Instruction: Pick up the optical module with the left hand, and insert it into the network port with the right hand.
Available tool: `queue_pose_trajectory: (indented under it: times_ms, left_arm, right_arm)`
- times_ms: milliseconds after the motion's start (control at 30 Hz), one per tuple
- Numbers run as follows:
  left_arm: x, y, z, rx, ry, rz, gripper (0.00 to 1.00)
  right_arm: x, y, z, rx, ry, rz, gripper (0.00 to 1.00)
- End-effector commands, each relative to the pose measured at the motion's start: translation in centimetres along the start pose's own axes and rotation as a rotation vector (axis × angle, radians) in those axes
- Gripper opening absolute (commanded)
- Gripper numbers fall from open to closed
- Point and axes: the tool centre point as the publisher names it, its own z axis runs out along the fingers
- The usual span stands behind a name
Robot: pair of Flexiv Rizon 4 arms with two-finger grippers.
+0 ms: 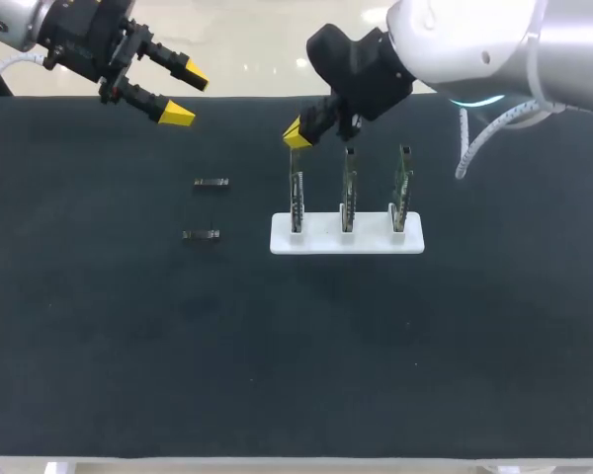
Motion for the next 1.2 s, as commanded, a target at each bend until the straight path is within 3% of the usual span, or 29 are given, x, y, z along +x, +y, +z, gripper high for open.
queue_pose_trajectory:
  times_ms: [33, 400, 800, 933, 1200]
  left_arm:
    - [0.0, 0.1, 0.0, 0.003, 0.003, -0.001, 1.0]
    - [0.0, 0.1, 0.0, 0.003, 0.003, -0.001, 1.0]
    - [0.0, 0.1, 0.0, 0.003, 0.003, -0.001, 1.0]
    - [0.0, 0.1, 0.0, 0.003, 0.003, -0.001, 1.0]
    - [0.0, 0.1, 0.0, 0.003, 0.003, -0.001, 1.0]
  right_arm:
    - [0.4, -0.1, 0.7, 0.002, -0.007, 0.0, 0.0]
    - [0.0, -0.1, 0.7, 0.008, -0.018, 0.002, 0.0]
    - [-2.2, -0.2, -3.4, -0.003, -0.069, 0.025, 0.0]
    - [-2.1, -0.3, -4.9, 0.019, -0.075, 0.006, 0.0]
    - [-1.0, 0.0, -8.0, -0.024, -0.075, 0.015, 0.0]
